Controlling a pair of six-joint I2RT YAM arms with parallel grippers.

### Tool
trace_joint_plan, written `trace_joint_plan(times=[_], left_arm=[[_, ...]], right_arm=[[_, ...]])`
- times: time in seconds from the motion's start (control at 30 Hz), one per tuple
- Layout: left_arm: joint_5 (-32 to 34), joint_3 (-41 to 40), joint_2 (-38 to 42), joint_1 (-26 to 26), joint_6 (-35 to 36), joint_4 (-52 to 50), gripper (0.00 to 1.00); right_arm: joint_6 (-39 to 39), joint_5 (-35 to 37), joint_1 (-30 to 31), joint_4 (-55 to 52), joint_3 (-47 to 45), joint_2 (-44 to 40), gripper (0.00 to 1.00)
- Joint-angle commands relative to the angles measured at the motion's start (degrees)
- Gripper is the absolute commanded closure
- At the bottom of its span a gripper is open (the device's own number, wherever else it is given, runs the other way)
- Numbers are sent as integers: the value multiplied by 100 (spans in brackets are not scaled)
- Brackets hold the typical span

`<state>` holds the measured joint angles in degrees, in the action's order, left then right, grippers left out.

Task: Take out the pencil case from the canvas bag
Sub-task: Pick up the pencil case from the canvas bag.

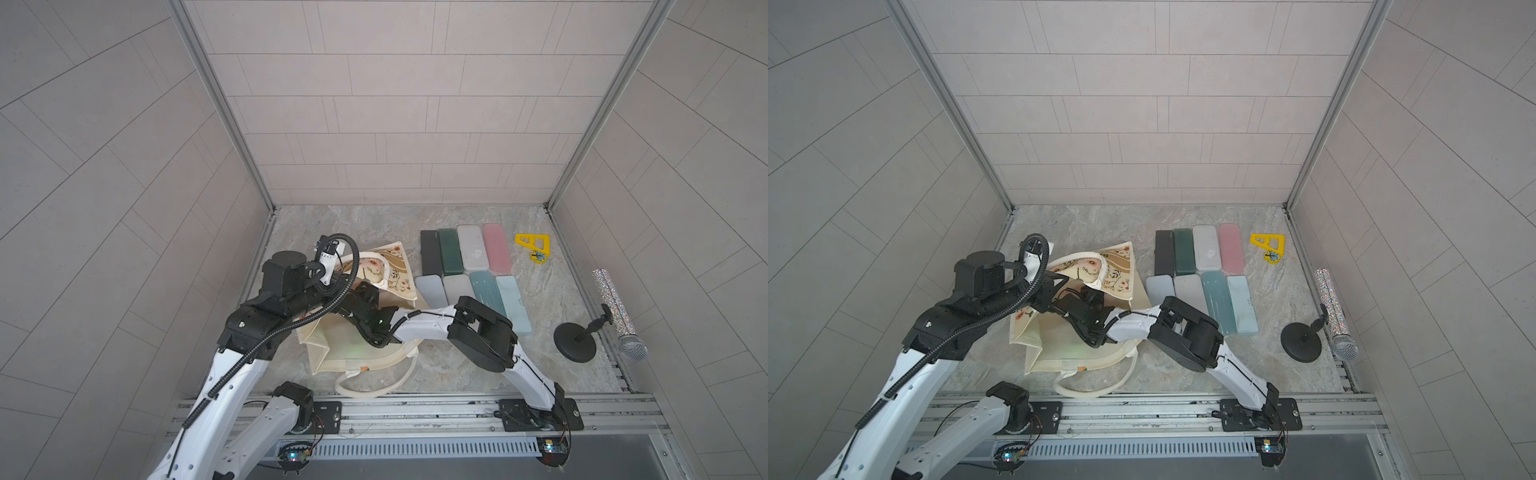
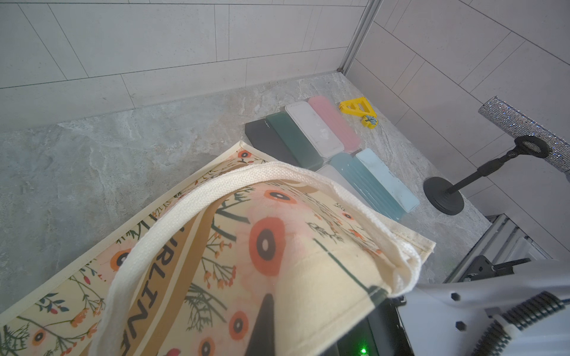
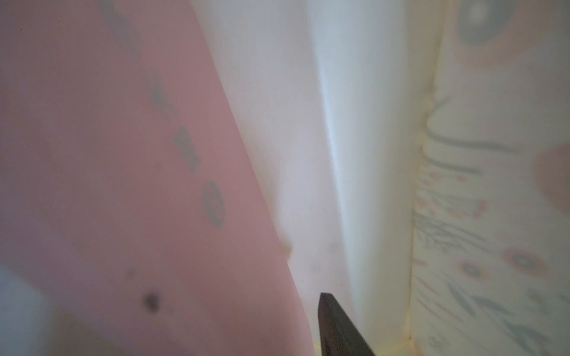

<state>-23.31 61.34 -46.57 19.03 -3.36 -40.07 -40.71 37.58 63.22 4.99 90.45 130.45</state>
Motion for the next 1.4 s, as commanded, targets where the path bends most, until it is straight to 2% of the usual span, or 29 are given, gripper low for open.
trace_joint_plan(times=[0.0, 0.43, 0.67, 0.77, 1.37], left_arm=[[-271, 134, 105, 22, -7, 379, 100], [-180, 130, 109, 22, -1, 378, 100], [49, 109, 107, 18, -12, 356, 100], [192, 115, 129, 20, -20, 334, 100], [630, 94, 139, 22, -70, 317, 100]], right_arm=[[157, -213, -27, -447, 242, 13, 51], [170, -194, 2, -413, 175, -99, 70], [201, -134, 109, -303, -47, -329, 73], [300, -110, 177, -256, -218, -503, 78], [982, -227, 701, 132, -1740, -2000, 80]])
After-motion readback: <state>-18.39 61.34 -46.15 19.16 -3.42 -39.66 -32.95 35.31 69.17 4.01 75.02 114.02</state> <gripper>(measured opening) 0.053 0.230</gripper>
